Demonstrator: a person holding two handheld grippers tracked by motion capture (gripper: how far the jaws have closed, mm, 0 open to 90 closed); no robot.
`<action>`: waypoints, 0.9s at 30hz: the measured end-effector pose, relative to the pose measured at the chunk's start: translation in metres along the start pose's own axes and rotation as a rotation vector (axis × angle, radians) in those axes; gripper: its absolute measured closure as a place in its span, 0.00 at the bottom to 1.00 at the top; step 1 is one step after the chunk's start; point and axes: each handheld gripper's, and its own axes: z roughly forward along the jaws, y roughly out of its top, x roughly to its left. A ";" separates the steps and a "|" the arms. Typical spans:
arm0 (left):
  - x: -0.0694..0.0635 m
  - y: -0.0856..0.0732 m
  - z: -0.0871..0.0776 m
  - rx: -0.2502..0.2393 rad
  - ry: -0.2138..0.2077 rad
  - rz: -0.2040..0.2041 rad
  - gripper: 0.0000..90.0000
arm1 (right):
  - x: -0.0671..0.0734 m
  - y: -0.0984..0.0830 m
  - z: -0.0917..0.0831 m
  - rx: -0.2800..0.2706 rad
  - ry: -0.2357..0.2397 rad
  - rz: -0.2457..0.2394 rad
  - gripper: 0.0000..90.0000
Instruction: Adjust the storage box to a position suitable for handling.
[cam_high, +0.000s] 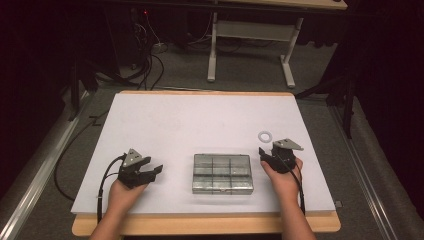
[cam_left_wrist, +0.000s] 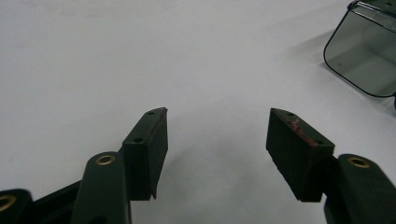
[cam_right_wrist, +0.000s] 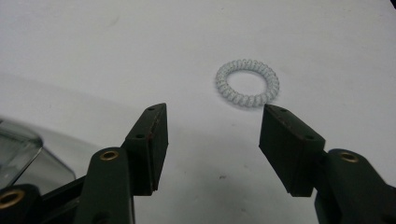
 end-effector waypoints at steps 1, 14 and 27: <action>0.000 0.000 0.000 -0.002 0.000 -0.001 0.44 | -0.003 0.003 0.005 0.008 0.001 0.011 0.48; 0.002 -0.001 -0.001 -0.019 -0.011 -0.027 0.42 | -0.019 0.024 0.029 0.026 -0.018 0.057 0.53; 0.000 -0.001 -0.001 -0.027 -0.007 -0.011 0.43 | -0.031 0.041 0.052 0.064 -0.041 0.057 0.61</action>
